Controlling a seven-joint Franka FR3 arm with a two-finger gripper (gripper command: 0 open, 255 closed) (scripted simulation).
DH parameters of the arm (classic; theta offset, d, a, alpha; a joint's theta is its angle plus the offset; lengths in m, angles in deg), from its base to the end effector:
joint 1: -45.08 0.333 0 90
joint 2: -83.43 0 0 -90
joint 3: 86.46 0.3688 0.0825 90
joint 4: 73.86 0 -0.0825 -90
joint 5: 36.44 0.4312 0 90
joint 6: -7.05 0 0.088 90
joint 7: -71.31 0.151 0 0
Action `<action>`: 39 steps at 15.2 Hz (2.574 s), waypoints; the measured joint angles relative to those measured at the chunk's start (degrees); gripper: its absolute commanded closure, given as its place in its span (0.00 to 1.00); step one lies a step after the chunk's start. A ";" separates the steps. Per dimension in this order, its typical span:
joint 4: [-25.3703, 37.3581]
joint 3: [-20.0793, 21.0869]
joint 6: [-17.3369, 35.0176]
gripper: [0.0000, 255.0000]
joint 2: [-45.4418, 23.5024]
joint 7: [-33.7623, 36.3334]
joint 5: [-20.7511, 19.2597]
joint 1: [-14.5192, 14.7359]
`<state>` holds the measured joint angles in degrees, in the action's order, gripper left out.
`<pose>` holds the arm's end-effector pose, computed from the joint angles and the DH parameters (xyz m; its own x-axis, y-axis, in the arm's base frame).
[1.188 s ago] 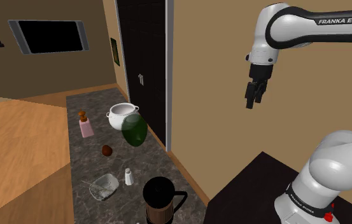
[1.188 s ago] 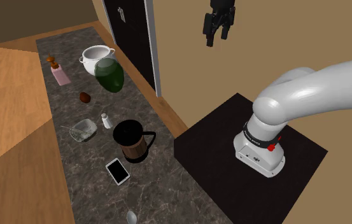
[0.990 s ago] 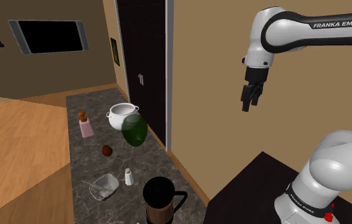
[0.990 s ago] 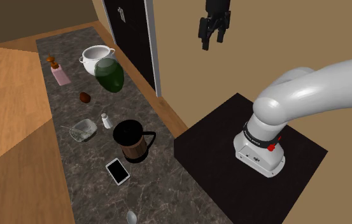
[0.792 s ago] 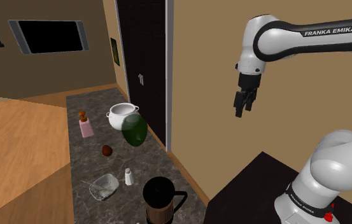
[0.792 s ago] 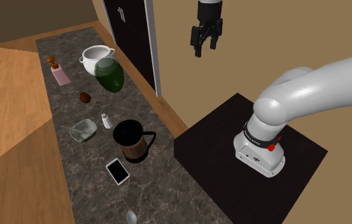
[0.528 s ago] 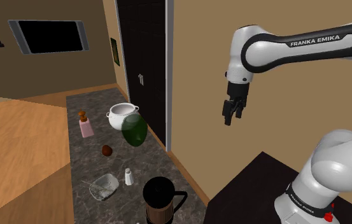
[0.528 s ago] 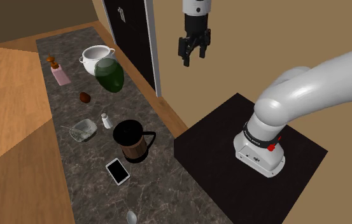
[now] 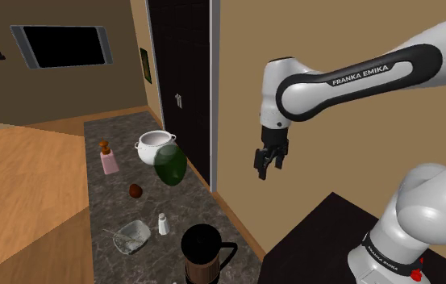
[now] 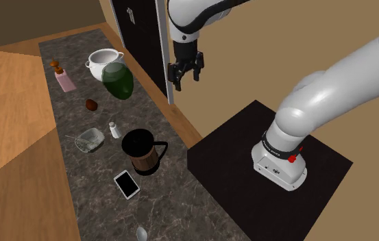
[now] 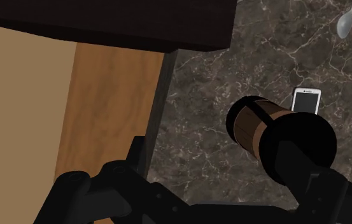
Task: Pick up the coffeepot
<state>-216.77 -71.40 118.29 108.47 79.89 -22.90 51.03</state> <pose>0.3755 0.1700 0.4072 0.9859 0.0910 -0.1404 0.0807 -0.9937 -0.0773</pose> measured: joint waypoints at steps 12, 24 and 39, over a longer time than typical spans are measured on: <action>9.13 9.83 16.42 0.00 -24.83 14.96 -3.38 3.17; 25.84 9.58 22.93 0.00 -49.18 30.01 -14.98 11.29; 26.24 8.30 26.63 1.00 -53.41 30.76 -16.78 12.39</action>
<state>-190.53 -63.10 144.92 55.06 110.65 -39.69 63.41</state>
